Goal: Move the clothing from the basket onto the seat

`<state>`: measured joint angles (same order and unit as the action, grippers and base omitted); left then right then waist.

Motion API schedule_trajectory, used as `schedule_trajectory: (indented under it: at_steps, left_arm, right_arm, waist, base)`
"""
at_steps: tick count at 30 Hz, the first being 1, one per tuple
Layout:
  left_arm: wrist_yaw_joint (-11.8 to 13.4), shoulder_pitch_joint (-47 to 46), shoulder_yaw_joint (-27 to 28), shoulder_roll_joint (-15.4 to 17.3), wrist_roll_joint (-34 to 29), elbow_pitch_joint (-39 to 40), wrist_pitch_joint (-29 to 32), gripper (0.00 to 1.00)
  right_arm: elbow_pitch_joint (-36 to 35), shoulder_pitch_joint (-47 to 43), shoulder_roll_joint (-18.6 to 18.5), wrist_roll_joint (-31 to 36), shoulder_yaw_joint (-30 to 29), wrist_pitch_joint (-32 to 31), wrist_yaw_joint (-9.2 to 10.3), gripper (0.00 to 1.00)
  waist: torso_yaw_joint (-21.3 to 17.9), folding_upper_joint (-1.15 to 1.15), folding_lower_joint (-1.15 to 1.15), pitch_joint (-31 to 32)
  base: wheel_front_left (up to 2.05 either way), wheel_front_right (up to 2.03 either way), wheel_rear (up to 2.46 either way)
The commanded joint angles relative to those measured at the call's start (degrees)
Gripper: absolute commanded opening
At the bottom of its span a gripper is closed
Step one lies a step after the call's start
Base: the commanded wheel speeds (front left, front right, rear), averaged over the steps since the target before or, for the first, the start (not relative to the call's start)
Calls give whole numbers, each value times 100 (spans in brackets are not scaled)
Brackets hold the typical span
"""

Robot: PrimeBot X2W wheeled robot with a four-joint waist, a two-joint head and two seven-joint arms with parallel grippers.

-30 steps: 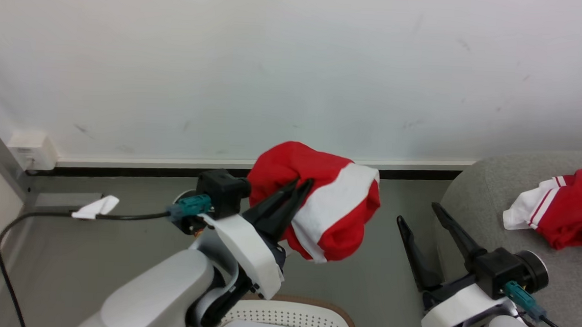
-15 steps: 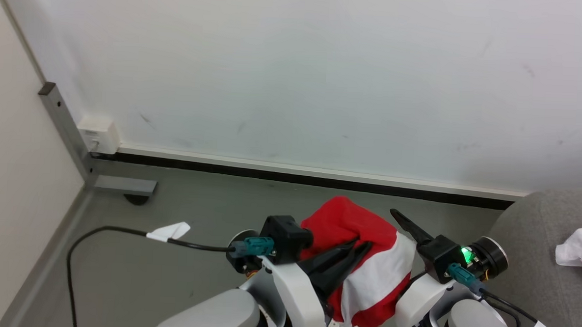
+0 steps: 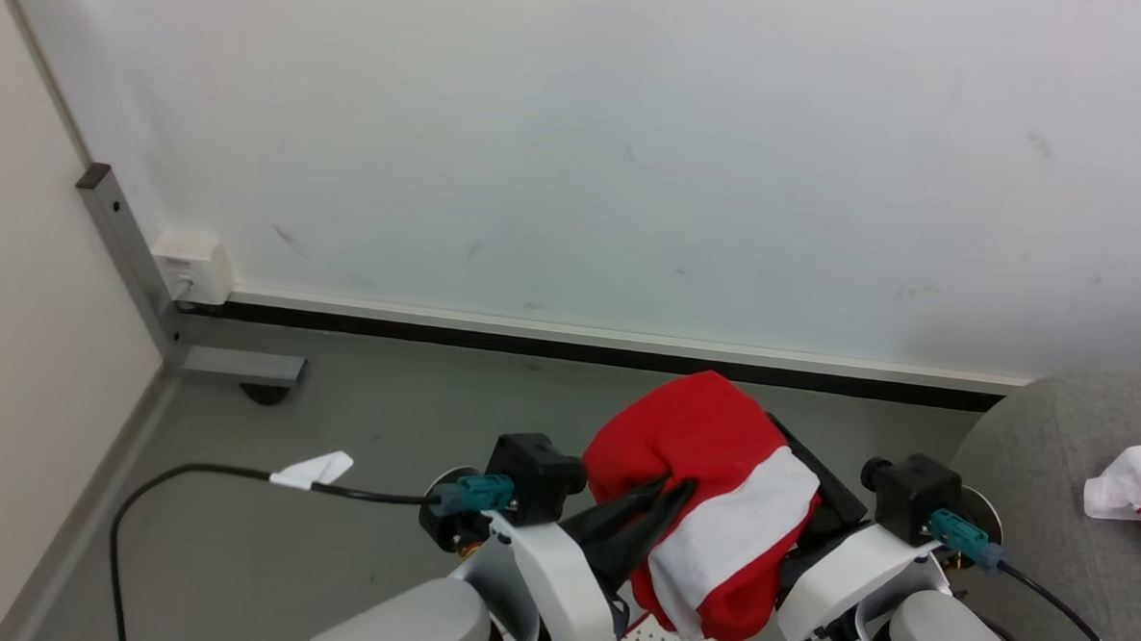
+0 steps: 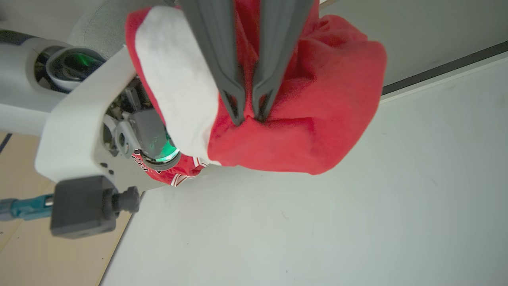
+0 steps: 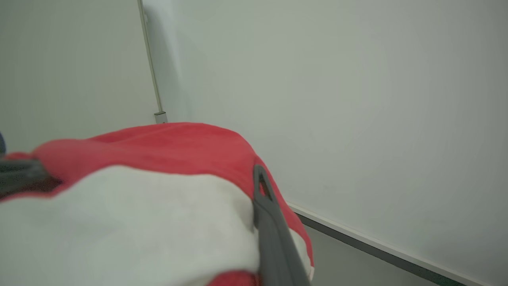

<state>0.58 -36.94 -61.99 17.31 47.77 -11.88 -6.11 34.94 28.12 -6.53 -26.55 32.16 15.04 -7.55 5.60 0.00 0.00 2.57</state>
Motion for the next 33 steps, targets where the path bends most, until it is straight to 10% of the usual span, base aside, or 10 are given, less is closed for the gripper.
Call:
schedule_trajectory:
  at_steps: [1, 33]
  left_arm:
    - [32, 104, 20, 45, 36, 7, -78, 100]
    - [97, 258, 525, 384, -870, 306, -901, 100]
  right_arm:
    - [-103, -132, -6, -156, -92, 15, 13, 0]
    - [-2802, -1086, -394, -265, -2296, -341, 13, 0]
  waist:
    - [-116, 0, 0, -25]
    - [-3593, 0, 0, -921]
  base:
    - [0, 0, 0]
    - [0, 0, 0]
